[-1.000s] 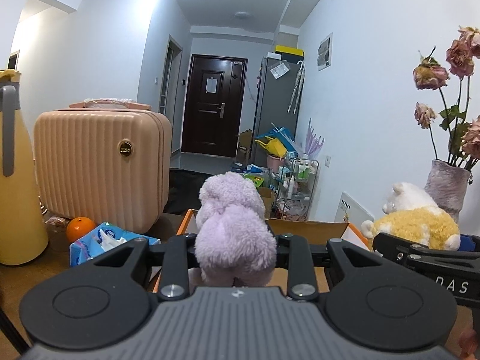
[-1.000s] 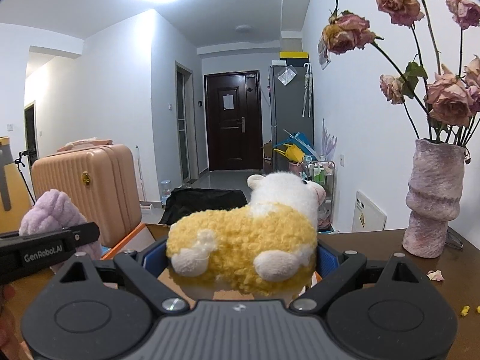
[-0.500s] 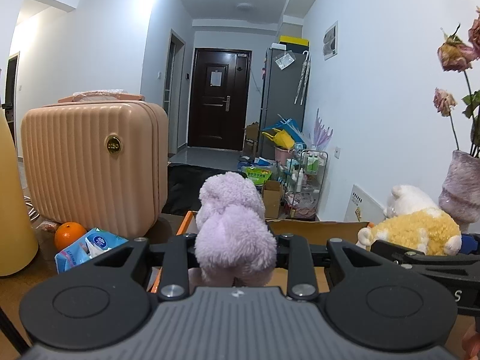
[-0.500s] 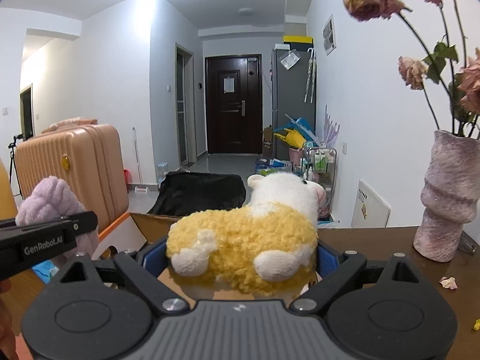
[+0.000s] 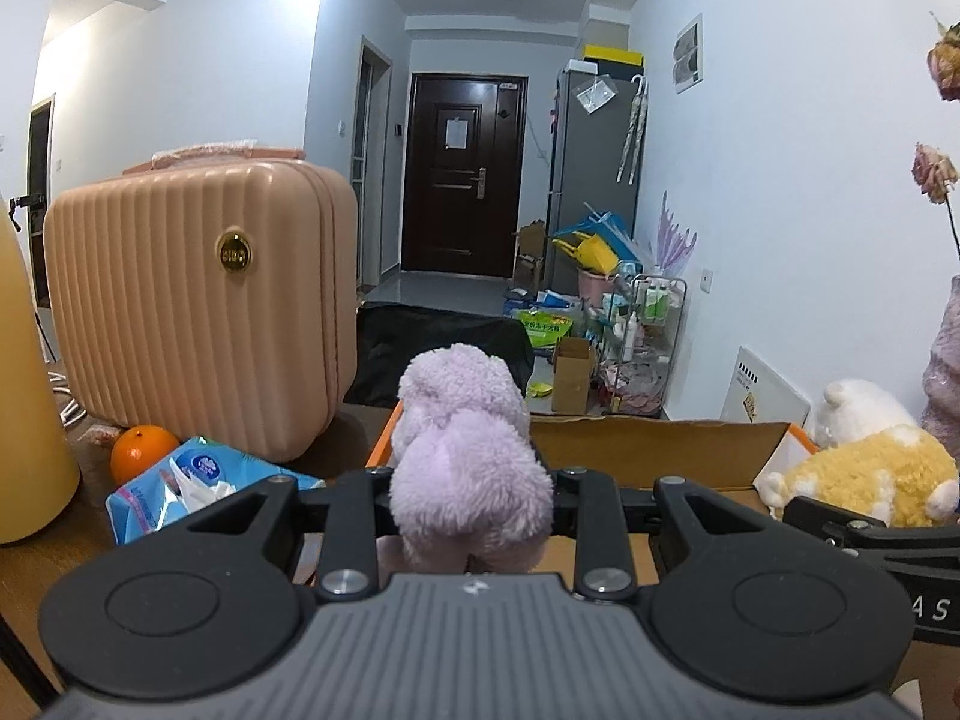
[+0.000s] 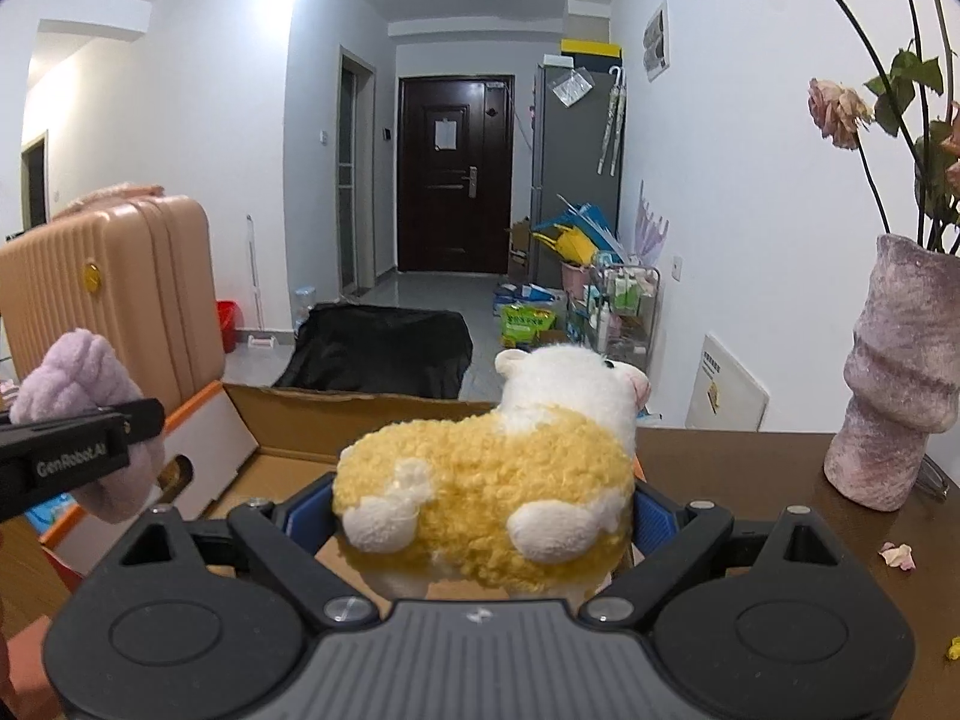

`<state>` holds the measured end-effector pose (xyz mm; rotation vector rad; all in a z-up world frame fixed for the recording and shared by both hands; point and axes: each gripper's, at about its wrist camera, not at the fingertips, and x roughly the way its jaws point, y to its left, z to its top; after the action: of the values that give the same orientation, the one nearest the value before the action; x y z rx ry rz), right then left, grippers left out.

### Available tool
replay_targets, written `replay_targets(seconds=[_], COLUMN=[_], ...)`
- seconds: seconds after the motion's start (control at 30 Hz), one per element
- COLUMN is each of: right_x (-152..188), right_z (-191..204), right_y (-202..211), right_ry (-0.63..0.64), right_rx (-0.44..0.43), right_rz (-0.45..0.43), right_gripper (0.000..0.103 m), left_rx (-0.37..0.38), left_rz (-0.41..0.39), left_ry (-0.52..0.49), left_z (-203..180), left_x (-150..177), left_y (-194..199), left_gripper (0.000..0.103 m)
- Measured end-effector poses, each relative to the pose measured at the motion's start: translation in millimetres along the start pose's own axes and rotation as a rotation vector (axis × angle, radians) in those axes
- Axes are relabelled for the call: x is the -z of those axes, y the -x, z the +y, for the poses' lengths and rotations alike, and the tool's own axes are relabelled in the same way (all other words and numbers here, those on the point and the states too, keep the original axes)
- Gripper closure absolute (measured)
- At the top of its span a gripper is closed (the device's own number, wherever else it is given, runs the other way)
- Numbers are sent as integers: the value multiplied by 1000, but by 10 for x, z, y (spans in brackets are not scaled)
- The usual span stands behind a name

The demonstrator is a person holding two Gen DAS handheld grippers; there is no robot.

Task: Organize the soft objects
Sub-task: 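Carry the pink towel and yellow sheep in both grippers over the cardboard box, then lower and release the pink towel and yellow sheep into the box with both grippers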

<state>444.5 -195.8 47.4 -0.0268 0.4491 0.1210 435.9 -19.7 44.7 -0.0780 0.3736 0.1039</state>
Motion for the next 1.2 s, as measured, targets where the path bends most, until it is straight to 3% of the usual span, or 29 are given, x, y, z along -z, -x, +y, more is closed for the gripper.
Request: replay_targets(seconds=[0.33, 0.83, 1.03, 1.2], right_x=[115, 201, 169, 159], right_z=[64, 131, 73, 48], right_y=[-175, -247, -293, -302], right_ry=[51, 86, 61, 52], right_rx=[64, 74, 59, 60], right_rz=[32, 46, 70, 67], right_gripper=[8, 8, 3, 1], left_rx=[-1, -1, -21, -30], left_rz=[25, 55, 50, 9], left_ry=[-11, -8, 13, 6], left_z=[8, 40, 70, 60], left_x=[89, 129, 127, 131], left_y=[-118, -186, -182, -109], left_gripper=[73, 69, 40, 0])
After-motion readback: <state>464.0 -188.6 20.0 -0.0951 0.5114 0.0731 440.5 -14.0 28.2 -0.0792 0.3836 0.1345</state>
